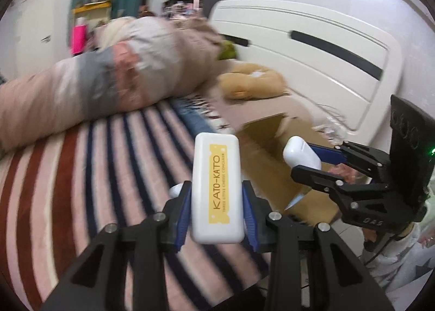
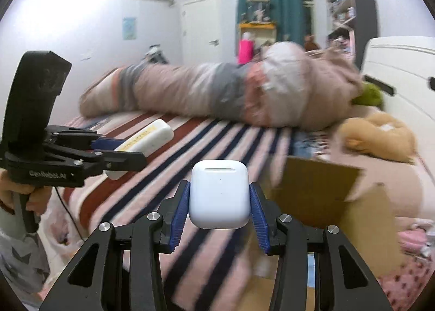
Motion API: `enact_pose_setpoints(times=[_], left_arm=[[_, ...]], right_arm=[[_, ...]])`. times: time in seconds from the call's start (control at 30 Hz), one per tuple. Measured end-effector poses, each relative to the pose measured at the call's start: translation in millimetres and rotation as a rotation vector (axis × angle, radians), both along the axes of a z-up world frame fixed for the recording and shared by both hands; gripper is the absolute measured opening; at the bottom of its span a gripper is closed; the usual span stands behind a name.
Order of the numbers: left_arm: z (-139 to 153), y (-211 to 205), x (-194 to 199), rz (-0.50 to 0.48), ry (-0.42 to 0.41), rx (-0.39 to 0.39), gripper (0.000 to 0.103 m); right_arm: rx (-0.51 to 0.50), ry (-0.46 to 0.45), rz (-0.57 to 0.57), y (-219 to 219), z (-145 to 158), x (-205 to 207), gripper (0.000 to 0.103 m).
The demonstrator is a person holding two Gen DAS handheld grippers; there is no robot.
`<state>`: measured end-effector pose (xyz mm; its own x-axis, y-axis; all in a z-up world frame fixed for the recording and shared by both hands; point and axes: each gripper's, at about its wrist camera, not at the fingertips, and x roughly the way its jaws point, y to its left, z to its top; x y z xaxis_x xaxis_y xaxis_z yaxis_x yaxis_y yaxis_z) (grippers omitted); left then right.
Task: Organize rigid objects
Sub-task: 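Release the earbuds case into the box with the right gripper while the left releases the KATO-KATO block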
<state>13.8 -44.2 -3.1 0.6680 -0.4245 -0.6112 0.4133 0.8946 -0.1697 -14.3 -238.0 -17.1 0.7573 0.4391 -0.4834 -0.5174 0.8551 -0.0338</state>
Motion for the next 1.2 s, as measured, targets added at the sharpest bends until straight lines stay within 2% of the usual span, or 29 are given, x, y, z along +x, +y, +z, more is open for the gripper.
enact_pose_setpoints(times=[0.1, 0.23, 0.4, 0.57, 0.67, 1.1, 1.17, 1.2], left_arm=[[4.7, -43.3, 16.1, -0.081, 0.005, 0.008, 0.032], [3.3, -93.9, 32.9, -0.163, 0.036, 0.031, 0.032], [-9.2, -131.6, 54.1, -0.203, 0.081, 0.087, 0.032], [-19.7, -142.0, 67.1, -0.216, 0.109, 0.133, 0.032], [-25.6, -144.5, 70.1, -0.216, 0.122, 0.141, 0.032], [-26.8, -142.0, 71.9, -0.2, 0.119, 0.15, 0.032], [-25.3, -138.8, 70.5, -0.194, 0.115, 0.145, 0.037], [-22.9, -135.5, 69.3, -0.188, 0.109, 0.139, 0.042]], right_arm=[[-0.022, -0.007, -0.064, -35.2, 2.0, 3.9, 0.039], [-0.043, 0.05, -0.142, -77.8, -5.4, 22.8, 0.039], [-0.11, 0.123, -0.142, -93.0, -20.5, 56.6, 0.039], [-0.176, 0.19, -0.174, -94.1, -35.0, 91.5, 0.039], [-0.216, 0.177, -0.203, -93.8, -37.6, 102.6, 0.04], [-0.169, 0.184, -0.18, -93.8, -37.7, 98.7, 0.04], [-0.17, 0.184, -0.178, -92.9, -36.9, 98.1, 0.04], [-0.173, 0.183, -0.178, -92.2, -36.6, 97.2, 0.04]])
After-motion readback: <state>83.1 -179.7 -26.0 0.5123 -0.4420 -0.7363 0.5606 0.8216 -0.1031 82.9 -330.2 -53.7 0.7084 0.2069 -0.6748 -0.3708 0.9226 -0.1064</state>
